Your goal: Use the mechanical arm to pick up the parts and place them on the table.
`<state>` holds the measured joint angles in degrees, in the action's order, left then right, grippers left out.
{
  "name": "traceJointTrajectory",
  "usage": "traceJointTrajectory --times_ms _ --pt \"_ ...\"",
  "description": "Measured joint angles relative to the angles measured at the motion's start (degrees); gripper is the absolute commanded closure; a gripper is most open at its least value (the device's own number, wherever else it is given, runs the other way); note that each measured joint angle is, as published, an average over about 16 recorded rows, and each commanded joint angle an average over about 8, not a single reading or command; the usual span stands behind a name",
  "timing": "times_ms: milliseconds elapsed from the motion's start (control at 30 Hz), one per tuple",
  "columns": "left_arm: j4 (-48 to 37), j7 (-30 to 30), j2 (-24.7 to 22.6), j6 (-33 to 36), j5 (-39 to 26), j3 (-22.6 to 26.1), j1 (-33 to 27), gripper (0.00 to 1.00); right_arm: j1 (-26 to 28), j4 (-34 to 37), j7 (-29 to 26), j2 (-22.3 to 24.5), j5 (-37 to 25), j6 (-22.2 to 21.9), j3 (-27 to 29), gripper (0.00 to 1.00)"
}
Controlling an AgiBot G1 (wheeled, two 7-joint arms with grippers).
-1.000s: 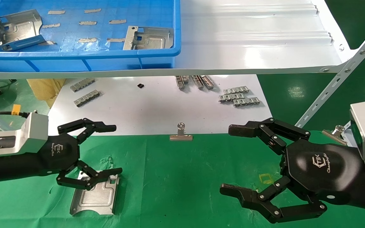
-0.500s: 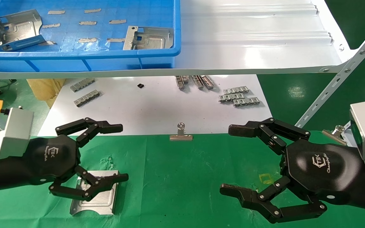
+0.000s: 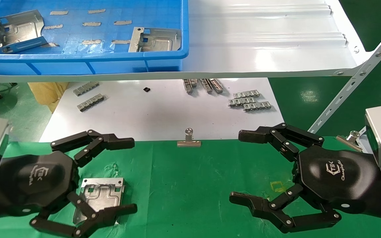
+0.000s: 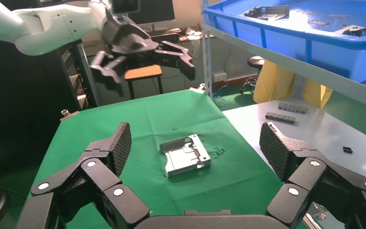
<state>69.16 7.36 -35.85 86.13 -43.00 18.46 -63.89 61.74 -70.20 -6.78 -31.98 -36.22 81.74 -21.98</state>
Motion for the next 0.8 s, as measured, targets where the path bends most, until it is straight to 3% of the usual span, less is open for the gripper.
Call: traceJointTrajectory --times_ms 333,800 --pt "5.43 3.78 1.04 -0.51 1.48 -3.01 2.88 0.0 -0.01 0.01 0.0 0.0 0.01 -0.01 0.0 0.0" --pt "4.94 3.56 0.96 -0.53 1.37 -2.75 2.65 0.0 -0.01 0.02 0.0 0.01 0.01 -0.02 0.0 0.0"
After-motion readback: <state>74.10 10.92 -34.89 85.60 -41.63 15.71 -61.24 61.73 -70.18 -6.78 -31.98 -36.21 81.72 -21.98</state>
